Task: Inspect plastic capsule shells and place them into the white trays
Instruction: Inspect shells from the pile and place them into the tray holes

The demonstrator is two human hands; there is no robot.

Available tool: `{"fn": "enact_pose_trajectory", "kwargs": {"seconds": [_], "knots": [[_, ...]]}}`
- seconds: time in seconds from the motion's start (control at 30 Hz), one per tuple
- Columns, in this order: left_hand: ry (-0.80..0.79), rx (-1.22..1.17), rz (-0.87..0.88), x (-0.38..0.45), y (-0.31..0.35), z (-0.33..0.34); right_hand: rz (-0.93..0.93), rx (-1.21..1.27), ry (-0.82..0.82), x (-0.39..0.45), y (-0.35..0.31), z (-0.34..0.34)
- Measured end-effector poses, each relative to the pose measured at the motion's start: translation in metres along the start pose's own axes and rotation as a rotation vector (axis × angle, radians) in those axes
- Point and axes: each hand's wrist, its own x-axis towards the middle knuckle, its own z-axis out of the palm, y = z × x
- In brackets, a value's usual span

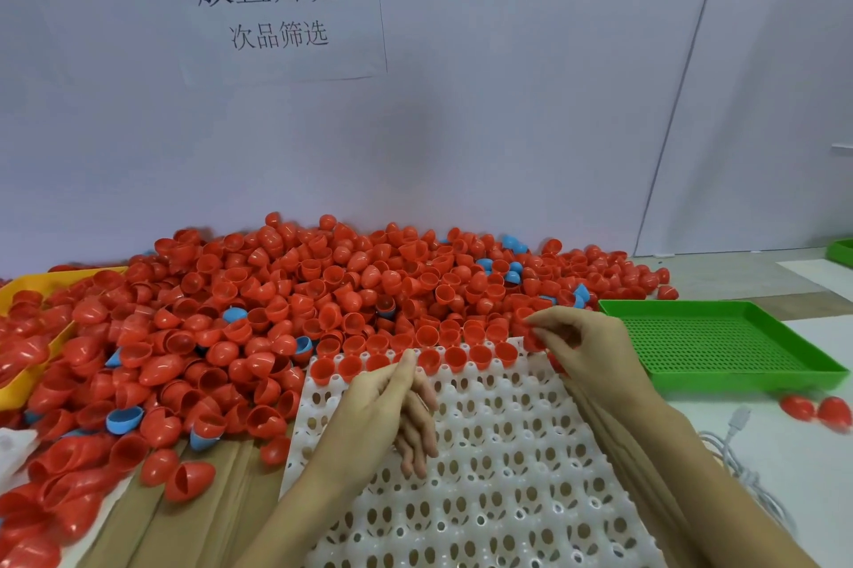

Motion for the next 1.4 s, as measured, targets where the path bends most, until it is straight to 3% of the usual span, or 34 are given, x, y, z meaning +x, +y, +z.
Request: {"fn": "enact_pose_trajectory", "kwargs": {"seconds": [0.33,0.67,0.9,1.4], "knots": [[-0.018,-0.015,-0.003,0.001,-0.001,0.000,0.047,-0.184,-0.150,0.003,0.005,0.010],[-0.022,-0.008,-0.010,0.003,-0.004,-0.001,0.084,-0.152,-0.142,0.002,0.012,0.014],[-0.019,-0.007,-0.002,0.002,-0.005,-0.002,0.049,-0.018,0.006,0.008,0.003,0.008],[-0.007,-0.030,-0.012,0.000,-0.001,0.000,-0.237,-0.425,-0.307,0.100,-0.028,0.083]]}}
